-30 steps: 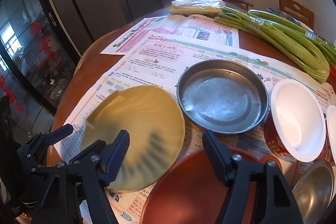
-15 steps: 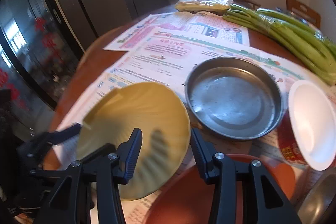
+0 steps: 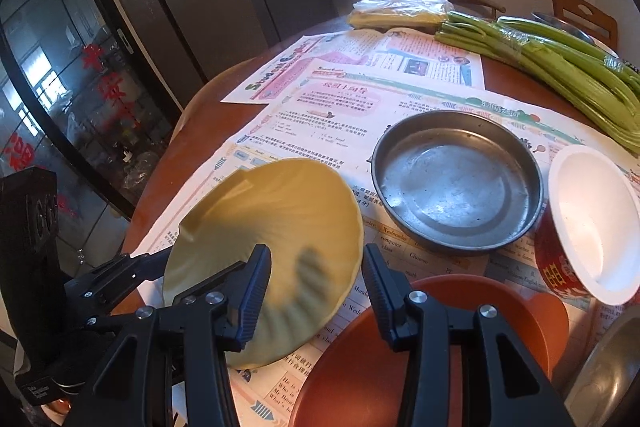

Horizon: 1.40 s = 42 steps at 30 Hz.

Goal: Organize plates and bowls
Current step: 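Lift the yellow shell plate with the left gripper and carry it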

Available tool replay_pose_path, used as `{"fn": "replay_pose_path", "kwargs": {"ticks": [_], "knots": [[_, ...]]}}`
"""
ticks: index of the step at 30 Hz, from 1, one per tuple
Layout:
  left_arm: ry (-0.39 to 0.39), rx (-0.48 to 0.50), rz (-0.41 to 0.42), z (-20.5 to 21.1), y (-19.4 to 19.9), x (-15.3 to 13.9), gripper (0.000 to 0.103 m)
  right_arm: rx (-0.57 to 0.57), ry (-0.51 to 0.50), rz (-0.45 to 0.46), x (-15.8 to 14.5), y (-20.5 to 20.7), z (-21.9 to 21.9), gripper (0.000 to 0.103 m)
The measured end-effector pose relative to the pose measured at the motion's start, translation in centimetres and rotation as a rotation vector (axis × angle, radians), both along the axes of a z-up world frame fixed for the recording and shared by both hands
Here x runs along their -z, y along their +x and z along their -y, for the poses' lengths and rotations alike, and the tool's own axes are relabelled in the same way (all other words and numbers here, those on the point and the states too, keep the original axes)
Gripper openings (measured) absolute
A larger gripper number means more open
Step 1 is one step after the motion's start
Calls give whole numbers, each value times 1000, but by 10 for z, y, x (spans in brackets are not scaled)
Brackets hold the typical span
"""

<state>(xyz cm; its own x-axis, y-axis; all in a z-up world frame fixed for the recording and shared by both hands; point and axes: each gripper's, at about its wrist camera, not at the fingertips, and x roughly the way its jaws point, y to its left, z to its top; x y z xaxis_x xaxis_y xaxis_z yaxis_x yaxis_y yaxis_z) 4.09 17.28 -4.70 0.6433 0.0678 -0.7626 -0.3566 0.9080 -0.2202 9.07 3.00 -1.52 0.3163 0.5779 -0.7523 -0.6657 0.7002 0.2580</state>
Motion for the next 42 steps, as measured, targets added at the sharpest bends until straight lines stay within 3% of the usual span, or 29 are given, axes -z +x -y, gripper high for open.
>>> {"fn": "replay_pose_path", "kwargs": {"ticks": [8, 28, 42], "knots": [[36, -5, 32, 2, -10, -17, 66, -7, 22, 13, -16, -7, 2, 47], [15, 11, 43, -23, -4, -26, 66, -4, 12, 50, -33, -6, -18, 48], [74, 102, -10, -30, 37, -3, 66, 48, 15, -48, -2, 20, -21, 48]]}}
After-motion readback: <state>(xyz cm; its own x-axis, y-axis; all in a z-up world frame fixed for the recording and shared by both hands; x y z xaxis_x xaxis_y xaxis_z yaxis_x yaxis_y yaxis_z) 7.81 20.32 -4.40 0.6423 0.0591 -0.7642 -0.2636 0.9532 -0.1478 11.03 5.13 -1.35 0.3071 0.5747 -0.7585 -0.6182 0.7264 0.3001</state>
